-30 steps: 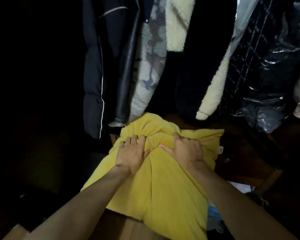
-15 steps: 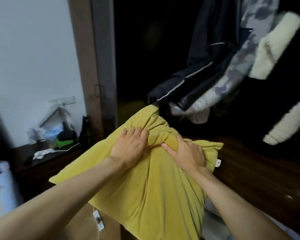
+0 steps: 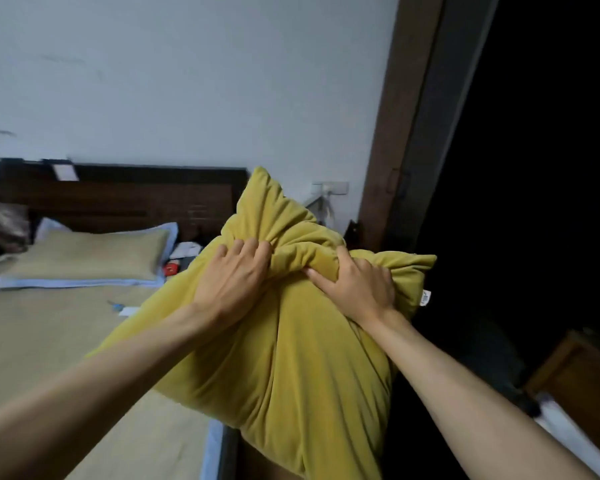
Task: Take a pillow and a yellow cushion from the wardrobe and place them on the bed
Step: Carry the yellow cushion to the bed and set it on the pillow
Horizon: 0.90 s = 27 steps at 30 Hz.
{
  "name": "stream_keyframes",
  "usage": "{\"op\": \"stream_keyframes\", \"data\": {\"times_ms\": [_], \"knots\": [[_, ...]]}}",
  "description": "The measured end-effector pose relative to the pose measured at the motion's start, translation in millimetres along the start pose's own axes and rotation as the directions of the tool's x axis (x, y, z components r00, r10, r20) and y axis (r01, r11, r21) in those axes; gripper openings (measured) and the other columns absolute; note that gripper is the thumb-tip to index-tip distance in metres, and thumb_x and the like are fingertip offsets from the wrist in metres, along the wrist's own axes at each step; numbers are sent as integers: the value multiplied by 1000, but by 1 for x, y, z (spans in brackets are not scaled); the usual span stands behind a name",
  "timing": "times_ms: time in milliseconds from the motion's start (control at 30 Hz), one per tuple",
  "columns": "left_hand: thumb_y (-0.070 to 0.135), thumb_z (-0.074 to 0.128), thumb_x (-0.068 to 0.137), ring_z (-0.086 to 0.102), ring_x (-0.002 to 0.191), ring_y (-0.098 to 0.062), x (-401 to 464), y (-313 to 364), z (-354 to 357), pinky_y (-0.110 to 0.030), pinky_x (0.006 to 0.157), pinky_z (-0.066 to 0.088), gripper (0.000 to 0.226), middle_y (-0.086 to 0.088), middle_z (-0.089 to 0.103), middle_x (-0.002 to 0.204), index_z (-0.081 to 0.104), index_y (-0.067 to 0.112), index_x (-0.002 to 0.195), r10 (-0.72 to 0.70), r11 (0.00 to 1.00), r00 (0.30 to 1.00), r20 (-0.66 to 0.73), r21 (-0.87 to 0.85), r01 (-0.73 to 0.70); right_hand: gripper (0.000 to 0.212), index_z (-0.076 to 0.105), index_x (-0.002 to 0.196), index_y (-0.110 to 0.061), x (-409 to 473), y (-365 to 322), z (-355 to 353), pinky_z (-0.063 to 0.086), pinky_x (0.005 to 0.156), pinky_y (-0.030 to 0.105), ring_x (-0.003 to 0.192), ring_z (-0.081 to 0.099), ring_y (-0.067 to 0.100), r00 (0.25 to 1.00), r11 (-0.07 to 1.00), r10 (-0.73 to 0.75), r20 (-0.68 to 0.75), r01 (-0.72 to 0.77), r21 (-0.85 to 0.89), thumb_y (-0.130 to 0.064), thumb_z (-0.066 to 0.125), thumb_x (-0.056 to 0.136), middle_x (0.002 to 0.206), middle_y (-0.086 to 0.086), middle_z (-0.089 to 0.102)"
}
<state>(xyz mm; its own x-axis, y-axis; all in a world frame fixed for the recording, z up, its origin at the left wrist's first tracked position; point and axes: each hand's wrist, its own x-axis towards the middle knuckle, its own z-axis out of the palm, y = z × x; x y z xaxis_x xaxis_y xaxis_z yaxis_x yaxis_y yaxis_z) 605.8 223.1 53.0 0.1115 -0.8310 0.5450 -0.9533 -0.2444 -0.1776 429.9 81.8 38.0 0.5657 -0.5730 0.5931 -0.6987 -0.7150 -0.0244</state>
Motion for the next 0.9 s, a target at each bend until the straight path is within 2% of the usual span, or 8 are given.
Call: {"op": "stream_keyframes", "data": {"times_ms": [133,267,400,533,567,667,700,900], "knots": [[34,60,98,51,80,-29,-21,-95,7,-43,72,41,25,-10,55,93,46,15,105,-174,979,984,-40,106,177,72,54,104,-19,73,-88,46,33,57,37,71,68,32,980,974,-197,-33,200,109,-84,34,81,79,11,71],[39,58,98,50,78,-26,-31,-183,16,-41,70,40,28,-9,55,92,45,15,107,-307,928,949,-67,202,314,73,56,105,-18,142,-170,84,30,54,31,62,65,28,931,914,-356,-85,365,174,-83,32,83,72,6,68],[41,53,99,52,82,-29,-32,-245,25,-43,73,41,30,-11,56,95,50,12,110,-421,869,906,-49,264,418,75,59,101,-18,198,-233,114,19,44,22,46,46,18,889,864,-443,-117,458,207,-83,28,83,58,-5,50],[38,49,101,52,85,-29,-38,-293,35,-43,76,43,26,-10,57,99,50,14,112,-537,800,843,-34,295,522,80,58,108,-19,242,-288,148,45,48,27,52,57,18,837,799,-535,-118,546,253,-86,24,83,64,-3,60],[39,48,101,52,86,-29,-39,-305,39,-43,77,43,27,-10,57,100,50,15,112,-563,781,826,-33,306,544,79,59,107,-19,252,-301,156,43,46,26,51,55,17,819,778,-559,-129,572,260,-86,23,83,63,-4,58],[48,46,100,52,87,-29,-42,-338,55,-43,78,43,36,-10,58,101,49,14,113,-625,728,780,-35,334,598,76,59,101,-19,278,-337,180,20,40,20,43,42,14,778,729,-608,-161,627,275,-85,26,83,56,-8,46],[50,45,100,53,88,-29,-42,-349,62,-43,78,43,39,-10,58,102,49,14,114,-640,713,767,-34,347,610,76,59,100,-19,286,-347,190,18,40,20,42,41,13,765,714,-623,-164,642,280,-85,26,83,56,-8,45],[51,39,102,49,86,-24,-16,-410,122,-41,79,43,37,-6,56,102,47,17,114,-717,614,696,-24,450,648,81,57,106,-19,352,-391,282,26,40,23,44,43,12,695,611,-695,-183,705,360,-86,20,82,57,-8,45]]}}
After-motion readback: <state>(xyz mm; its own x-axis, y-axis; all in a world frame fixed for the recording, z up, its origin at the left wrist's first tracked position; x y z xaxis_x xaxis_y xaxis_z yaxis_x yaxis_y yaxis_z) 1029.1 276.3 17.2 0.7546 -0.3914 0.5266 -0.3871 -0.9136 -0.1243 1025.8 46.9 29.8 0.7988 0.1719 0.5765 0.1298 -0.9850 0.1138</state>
